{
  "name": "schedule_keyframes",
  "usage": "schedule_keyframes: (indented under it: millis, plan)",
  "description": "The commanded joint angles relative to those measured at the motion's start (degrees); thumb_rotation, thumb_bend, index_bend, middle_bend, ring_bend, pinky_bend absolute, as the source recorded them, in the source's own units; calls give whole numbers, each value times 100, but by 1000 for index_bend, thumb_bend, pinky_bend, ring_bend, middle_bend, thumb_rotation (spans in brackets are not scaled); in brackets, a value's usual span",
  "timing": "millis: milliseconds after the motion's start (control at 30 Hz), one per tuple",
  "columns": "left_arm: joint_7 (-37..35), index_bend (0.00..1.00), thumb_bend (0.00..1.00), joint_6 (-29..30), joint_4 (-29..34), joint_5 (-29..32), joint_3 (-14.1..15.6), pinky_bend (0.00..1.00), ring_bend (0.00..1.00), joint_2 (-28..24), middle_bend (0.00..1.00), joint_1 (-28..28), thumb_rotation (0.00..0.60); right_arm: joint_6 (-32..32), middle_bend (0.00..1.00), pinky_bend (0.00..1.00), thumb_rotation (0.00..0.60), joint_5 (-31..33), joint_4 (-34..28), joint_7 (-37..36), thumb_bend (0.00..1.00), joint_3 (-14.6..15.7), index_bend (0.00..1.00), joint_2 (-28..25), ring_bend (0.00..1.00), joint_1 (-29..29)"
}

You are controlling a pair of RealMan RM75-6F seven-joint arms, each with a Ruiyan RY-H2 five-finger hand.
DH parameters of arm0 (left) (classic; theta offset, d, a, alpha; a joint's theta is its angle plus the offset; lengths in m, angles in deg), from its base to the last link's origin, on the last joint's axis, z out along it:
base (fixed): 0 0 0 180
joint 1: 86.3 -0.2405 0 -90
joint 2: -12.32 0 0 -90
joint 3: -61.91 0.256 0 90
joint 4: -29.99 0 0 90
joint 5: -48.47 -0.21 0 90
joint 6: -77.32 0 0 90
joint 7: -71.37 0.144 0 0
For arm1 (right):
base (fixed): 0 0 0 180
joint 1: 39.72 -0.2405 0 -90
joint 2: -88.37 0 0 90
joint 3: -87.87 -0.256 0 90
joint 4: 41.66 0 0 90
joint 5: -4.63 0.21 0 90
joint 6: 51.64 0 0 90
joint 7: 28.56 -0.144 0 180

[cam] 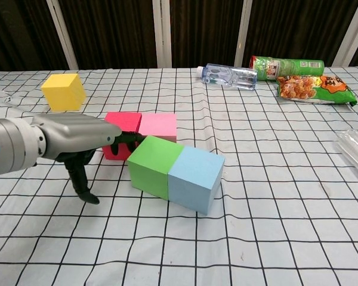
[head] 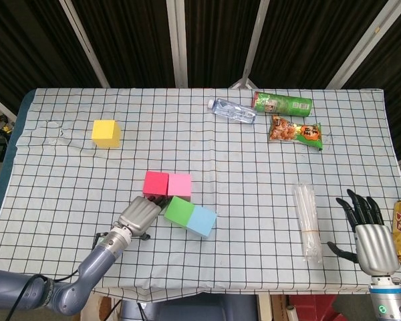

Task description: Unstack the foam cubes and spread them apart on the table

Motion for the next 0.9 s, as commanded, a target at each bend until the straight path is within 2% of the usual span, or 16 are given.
schedule_keyframes:
  millis: [33, 233, 367, 467, 633, 700, 900]
  plan:
    - [-178, 57, 41, 116, -27, -157, -124, 473, 226, 35, 124, -29, 600, 22, 44, 0, 600, 9, -3, 10, 59, 1, 170, 6, 96, -11]
    - [-667, 72, 37, -154, 232, 58, -375, 541, 277, -250, 180, -18, 600, 84, 43, 0, 600, 52, 10, 40, 59, -12, 170, 33, 97, -43]
    - [-902, 71, 37, -357, 455, 374, -616, 542, 281, -553, 185, 90, 600, 119, 43, 0, 600, 82, 19, 81, 59, -21, 170, 58, 98, -64]
    - [-1067, 73, 36, -361, 523, 501, -857, 504, 249, -692, 163, 178, 600, 142, 43, 0, 600, 101, 14, 115, 59, -20, 169, 71, 100, -74]
    - [-1119, 69, 32, -127, 346, 528, -1143, 354, 111, -683, 79, 316, 600, 196, 44, 0, 600, 155, 12, 187, 59, -26, 170, 98, 102, -96]
    - [-1108, 65, 32, -30, 248, 646, -1241, 315, 86, -650, 67, 381, 600, 215, 43, 0, 600, 170, 3, 208, 59, -24, 170, 100, 103, -103]
    - [-739, 36, 3, 280, -54, 1193, -1245, 282, 81, -565, 47, 566, 600, 229, 43, 0, 600, 209, 2, 155, 59, -37, 169, 83, 108, -110]
